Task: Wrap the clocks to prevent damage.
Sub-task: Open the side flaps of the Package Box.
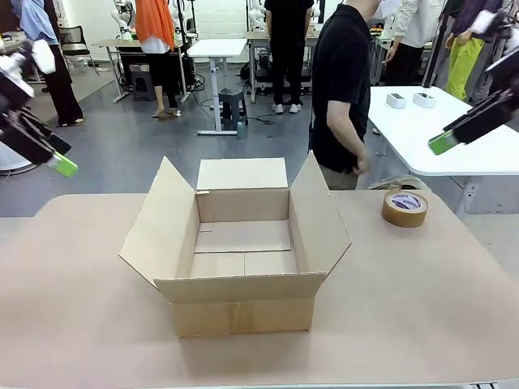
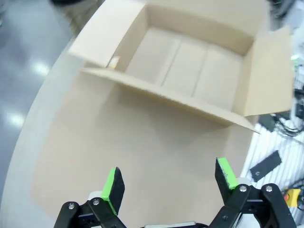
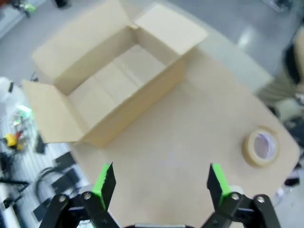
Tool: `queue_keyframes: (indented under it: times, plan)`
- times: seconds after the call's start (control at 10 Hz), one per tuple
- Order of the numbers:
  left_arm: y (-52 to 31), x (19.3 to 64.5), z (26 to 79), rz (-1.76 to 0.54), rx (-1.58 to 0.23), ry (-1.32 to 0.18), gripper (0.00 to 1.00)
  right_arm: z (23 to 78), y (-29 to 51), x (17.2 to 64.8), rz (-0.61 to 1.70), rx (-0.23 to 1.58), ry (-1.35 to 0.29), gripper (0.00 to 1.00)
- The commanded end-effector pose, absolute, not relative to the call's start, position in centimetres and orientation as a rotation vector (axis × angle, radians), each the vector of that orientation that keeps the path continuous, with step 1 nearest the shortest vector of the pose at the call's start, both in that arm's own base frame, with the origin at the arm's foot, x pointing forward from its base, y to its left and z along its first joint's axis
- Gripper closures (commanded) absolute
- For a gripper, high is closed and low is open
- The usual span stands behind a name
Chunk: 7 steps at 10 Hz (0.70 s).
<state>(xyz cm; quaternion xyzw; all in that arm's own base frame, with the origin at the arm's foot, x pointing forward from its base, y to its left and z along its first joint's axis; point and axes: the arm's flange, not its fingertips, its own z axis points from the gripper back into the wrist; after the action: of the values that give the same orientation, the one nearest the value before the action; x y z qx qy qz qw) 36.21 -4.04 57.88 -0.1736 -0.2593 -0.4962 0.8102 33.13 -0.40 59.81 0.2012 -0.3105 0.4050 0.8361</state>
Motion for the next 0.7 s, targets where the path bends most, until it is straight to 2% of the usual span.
queue_keyframes:
  times: [0.0, 0.3, 0.6]
  plan:
    - [-1.1, 37.8, 59.2, -1.171, -0.629, -0.514, 0.0, 61.1, -3.1, 34.5, 0.956, 0.597, -0.611, 0.0]
    - [4.1, 37.6, 58.0, -1.282, -0.833, -0.698, 0.0, 59.6, -7.3, 35.0, 1.051, 0.706, -0.753, 0.0]
    - [6.0, 37.4, 56.4, -1.229, -0.858, -0.808, 0.0, 57.4, -9.1, 35.2, 1.083, 0.739, -0.822, 0.0]
